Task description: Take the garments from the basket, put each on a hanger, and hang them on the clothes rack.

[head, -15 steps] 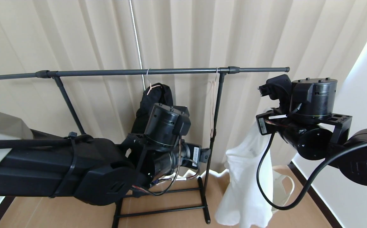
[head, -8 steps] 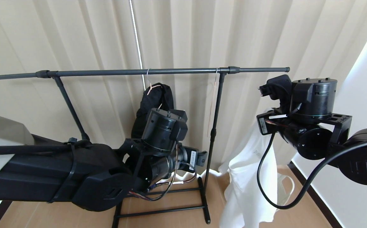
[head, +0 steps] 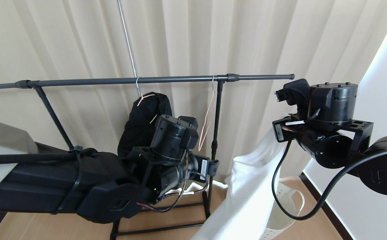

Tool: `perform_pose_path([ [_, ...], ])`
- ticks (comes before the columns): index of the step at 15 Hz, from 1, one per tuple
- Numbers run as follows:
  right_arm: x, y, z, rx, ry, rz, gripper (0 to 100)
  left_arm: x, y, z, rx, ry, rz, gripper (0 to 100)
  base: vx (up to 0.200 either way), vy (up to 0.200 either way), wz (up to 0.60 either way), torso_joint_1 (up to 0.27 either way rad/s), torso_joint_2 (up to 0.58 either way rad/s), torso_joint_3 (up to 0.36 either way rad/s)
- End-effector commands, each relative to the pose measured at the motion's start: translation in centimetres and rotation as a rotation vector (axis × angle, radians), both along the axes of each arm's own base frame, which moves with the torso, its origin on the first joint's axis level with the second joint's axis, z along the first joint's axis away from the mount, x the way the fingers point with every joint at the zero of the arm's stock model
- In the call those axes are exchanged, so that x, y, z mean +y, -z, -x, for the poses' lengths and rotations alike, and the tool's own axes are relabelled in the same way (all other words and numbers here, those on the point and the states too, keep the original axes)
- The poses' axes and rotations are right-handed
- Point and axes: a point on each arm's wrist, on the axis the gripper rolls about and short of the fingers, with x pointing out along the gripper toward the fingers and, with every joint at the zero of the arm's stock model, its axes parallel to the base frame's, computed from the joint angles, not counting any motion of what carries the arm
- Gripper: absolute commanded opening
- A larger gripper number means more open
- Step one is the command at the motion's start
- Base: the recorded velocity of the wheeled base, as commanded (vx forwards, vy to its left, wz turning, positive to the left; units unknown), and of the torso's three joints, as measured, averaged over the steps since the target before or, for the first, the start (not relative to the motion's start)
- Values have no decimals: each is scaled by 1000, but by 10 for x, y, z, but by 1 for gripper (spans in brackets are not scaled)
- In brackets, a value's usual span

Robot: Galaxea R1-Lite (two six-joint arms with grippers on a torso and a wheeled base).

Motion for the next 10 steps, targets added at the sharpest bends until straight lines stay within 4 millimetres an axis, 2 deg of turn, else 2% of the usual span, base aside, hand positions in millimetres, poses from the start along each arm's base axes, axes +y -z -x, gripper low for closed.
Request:
perform_pose_path([
  [1, 0, 0, 0, -1, -2, -1, 0, 0, 0, -1, 0, -3, 0, 100, 200, 0, 0, 12, 7, 2],
  [3, 0, 0, 0, -1, -2, -1, 0, 2, 1, -2, 1, -9, -1, 100, 200, 0, 0, 15, 2, 5],
  [8, 2, 3, -1, 9, -4, 4, 0, 8, -2, -18, -24, -29, -16, 100, 0, 0, 0, 0, 0, 0],
  [10, 2, 4, -1, 10, -4, 5, 0, 11, 1, -36, -61, -25, -84, 100, 0, 0, 0, 0, 0, 0],
])
